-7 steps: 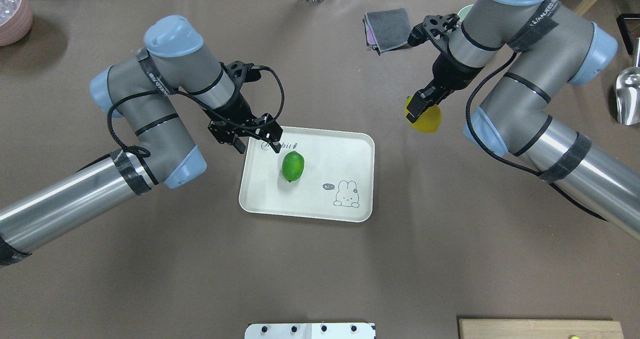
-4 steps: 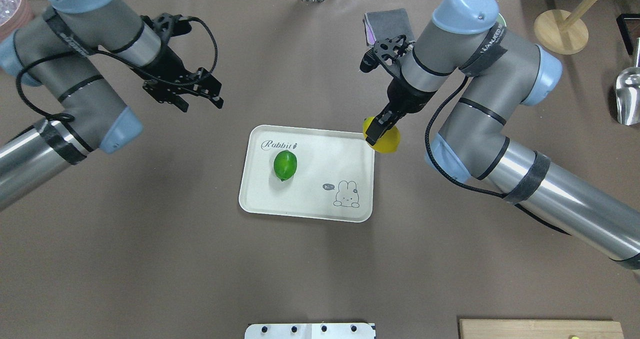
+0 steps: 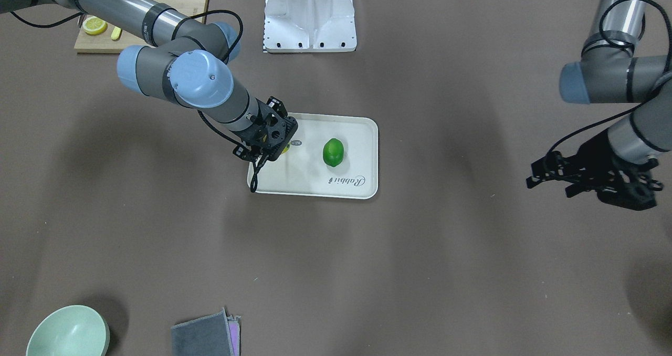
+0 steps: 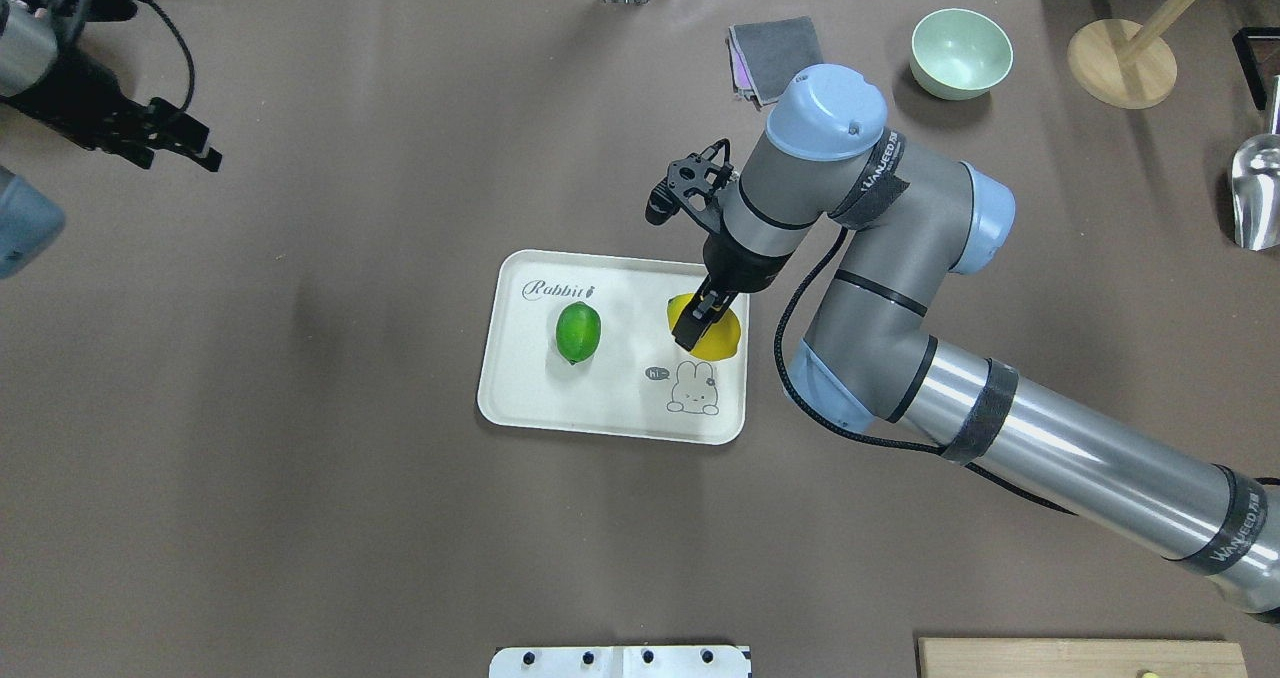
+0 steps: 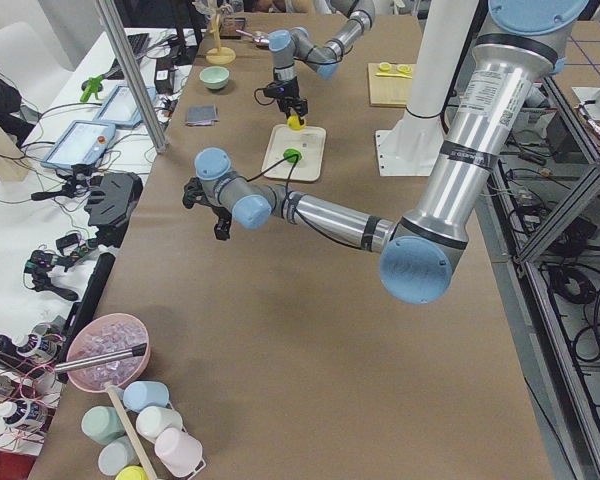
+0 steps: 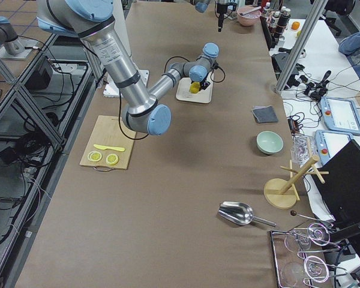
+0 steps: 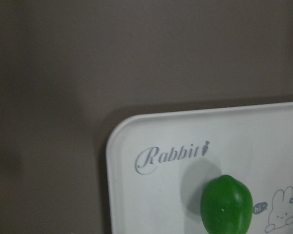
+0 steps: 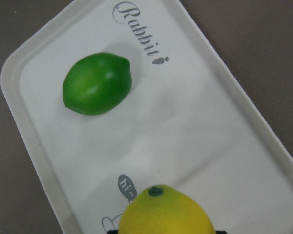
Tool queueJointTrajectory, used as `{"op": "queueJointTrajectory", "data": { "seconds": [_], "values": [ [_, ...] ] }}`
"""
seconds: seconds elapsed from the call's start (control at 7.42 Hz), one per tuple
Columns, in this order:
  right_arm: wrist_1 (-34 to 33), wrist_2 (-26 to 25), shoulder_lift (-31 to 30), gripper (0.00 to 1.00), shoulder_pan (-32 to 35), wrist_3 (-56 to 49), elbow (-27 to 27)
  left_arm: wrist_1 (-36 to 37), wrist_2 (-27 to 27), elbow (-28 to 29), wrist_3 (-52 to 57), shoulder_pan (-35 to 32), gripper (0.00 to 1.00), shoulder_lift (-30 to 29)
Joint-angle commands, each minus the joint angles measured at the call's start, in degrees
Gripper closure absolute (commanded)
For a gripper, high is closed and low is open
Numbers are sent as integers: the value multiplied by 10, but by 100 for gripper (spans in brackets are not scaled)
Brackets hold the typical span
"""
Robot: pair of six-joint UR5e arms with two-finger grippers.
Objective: Place all lemons on tray
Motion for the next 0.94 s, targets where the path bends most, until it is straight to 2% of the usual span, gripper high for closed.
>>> {"op": "queueJointTrajectory", "data": {
  "seconds": [0.0, 0.13, 0.27, 0.4, 0.54, 0.81],
  "values": [
    [1, -4, -5, 63, -4, -6, -19, 89, 17, -22, 209, -92, 2, 52],
    [1, -4, -2, 35, -5, -6, -26, 154, 54, -49, 292, -128, 2, 73],
    [2, -4, -1, 25, -5, -5, -27, 201, 76, -96, 309, -137, 2, 108],
    [2, -4, 0, 1, 3, 0, -27, 225, 82, -116, 311, -165, 2, 143],
    [2, 3, 2, 1, 23, 3, -25, 221, 79, -115, 313, -187, 2, 178],
    [0, 54, -3, 1, 78, 4, -20, 234, 80, -116, 308, -199, 2, 173]
  ]
}}
